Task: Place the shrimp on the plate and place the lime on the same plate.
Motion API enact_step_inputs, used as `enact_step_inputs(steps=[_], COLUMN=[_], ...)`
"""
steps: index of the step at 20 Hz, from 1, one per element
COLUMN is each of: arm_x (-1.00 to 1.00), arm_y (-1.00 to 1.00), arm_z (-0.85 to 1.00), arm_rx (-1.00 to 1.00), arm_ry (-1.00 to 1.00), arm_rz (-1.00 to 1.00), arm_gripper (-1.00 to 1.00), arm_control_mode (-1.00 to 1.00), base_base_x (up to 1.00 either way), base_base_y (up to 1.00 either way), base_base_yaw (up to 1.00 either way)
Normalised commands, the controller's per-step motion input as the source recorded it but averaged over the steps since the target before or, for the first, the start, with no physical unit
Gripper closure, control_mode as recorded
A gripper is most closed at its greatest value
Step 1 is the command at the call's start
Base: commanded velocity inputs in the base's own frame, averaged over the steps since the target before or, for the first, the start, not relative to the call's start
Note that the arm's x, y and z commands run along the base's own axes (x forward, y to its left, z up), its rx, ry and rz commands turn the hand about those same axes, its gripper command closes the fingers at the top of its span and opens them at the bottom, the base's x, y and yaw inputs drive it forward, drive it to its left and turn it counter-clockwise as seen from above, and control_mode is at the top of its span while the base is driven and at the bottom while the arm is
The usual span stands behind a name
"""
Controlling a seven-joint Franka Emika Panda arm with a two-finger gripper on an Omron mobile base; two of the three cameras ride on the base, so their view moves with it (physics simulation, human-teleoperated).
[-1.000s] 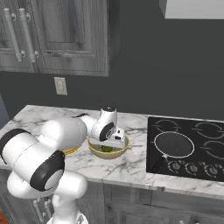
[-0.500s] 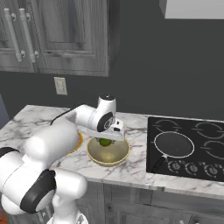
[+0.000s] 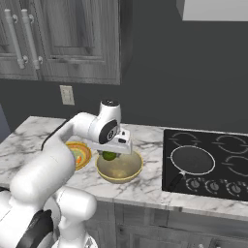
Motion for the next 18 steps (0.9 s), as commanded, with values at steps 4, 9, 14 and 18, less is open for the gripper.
enact_step_inputs(steps=[4, 9, 14, 18], arm_x=[-0.07, 0.0, 0.0, 0.0], arm_y=[0.68, 0.88, 0.92, 0.84], arm_z=[0.4, 0.34, 0.14, -0.27], arm_rx=[-0.01, -0.03, -0.02, 0.0], arm_ry=[0.0, 0.0, 0.02, 0.07], arm_rz=[0.0, 0.01, 0.02, 0.06], arm_gripper=[1.0, 1.0, 1.0, 1.0], arm_control_mode=[-1.0, -1.0, -1.0, -1.0], base_base_x=[0.0, 0.0, 0.0, 0.0], base_base_y=[0.0, 0.0, 0.0, 0.0], base_base_yaw=[0.0, 0.0, 0.0, 0.0])
